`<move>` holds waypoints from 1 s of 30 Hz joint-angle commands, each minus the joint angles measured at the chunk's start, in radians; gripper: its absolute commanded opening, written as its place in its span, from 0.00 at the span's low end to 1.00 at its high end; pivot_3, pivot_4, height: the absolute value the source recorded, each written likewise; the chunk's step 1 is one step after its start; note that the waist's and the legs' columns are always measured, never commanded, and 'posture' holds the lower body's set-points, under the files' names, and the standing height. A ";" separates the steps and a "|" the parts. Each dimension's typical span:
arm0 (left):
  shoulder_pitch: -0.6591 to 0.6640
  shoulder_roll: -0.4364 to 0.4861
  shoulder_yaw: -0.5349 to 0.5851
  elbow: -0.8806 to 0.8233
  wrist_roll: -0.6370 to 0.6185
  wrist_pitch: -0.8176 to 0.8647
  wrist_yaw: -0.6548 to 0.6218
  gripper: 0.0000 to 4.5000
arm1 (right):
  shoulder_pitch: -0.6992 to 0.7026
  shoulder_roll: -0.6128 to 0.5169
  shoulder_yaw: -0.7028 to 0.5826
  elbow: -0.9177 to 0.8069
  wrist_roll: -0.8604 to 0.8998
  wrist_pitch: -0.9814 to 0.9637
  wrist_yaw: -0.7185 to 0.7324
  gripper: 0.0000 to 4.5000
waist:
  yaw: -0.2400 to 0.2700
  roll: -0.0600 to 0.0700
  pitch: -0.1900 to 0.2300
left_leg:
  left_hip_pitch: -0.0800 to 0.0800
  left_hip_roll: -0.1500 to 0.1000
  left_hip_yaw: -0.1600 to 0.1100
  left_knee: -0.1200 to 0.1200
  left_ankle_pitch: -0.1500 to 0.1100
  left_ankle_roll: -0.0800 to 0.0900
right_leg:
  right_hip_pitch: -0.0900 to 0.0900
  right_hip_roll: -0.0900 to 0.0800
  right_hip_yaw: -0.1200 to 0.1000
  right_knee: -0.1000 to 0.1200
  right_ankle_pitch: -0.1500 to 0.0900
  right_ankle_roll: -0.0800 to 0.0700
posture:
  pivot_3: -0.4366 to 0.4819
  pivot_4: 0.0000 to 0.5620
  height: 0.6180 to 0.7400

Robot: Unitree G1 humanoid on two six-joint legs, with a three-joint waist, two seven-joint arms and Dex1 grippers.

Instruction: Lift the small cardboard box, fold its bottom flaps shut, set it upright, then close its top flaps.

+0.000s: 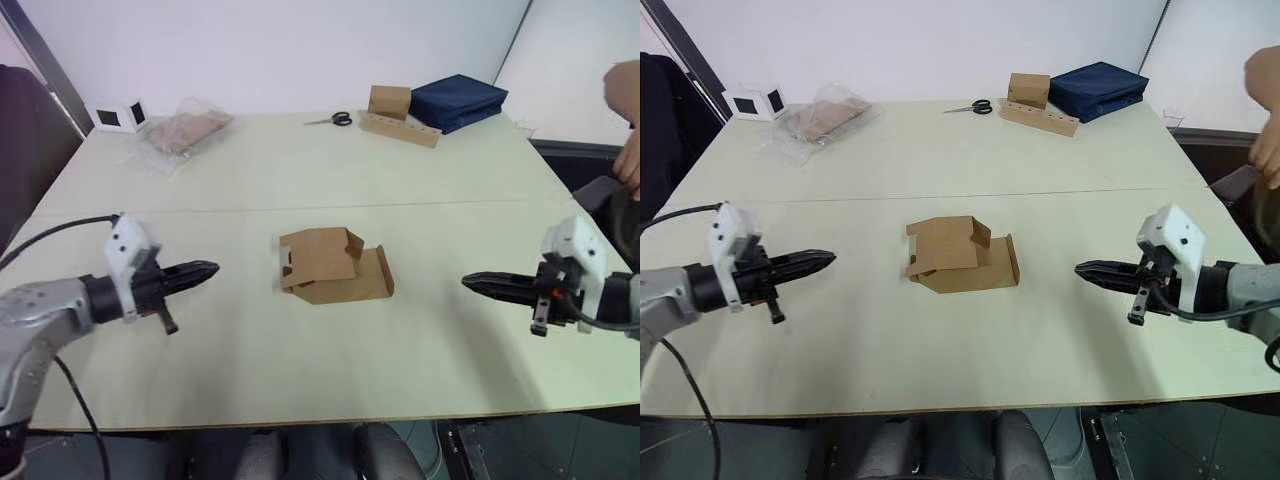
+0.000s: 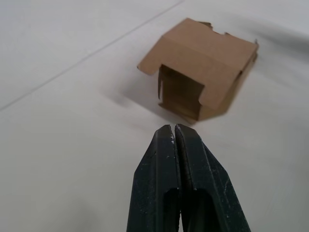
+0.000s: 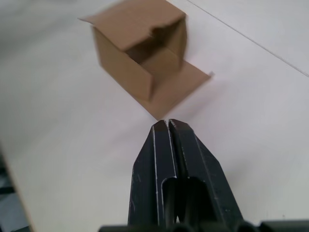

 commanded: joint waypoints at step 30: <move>-0.128 -0.026 -0.106 0.010 -0.079 0.030 -0.015 0.01 | -0.057 0.032 0.040 -0.084 0.070 -0.001 -0.090 0.00 | 0.003 -0.001 0.000 | -0.001 0.000 0.000 0.001 0.000 0.000 | -0.001 0.000 0.000 0.000 0.000 0.000 | 0.48 0.27 1.00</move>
